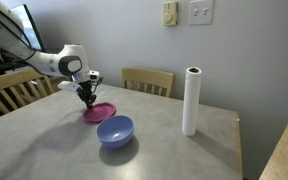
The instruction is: Put the pink plate on the blue bowl
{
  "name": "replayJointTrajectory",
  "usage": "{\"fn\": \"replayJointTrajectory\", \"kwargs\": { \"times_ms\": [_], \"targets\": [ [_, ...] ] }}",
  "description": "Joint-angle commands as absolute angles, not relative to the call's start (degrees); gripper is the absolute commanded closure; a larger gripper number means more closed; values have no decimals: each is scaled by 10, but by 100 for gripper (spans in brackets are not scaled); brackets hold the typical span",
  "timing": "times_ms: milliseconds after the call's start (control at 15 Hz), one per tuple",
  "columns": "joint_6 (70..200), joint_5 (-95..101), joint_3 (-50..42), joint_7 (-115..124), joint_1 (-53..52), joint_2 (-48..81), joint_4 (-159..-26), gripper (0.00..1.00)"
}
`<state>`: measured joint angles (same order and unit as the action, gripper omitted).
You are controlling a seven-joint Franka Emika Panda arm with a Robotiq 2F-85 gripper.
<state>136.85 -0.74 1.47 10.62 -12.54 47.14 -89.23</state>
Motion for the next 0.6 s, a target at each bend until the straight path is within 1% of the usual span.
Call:
{"fn": "replayJointTrajectory", "kwargs": {
  "times_ms": [0,67,533],
  "targets": [
    [1355,10,3,123,-133,474,-884,100],
    [1354,14,0,127,-137,472,-887,97],
    [1352,89,-43,199,-189,439,-911,97]
  ]
}}
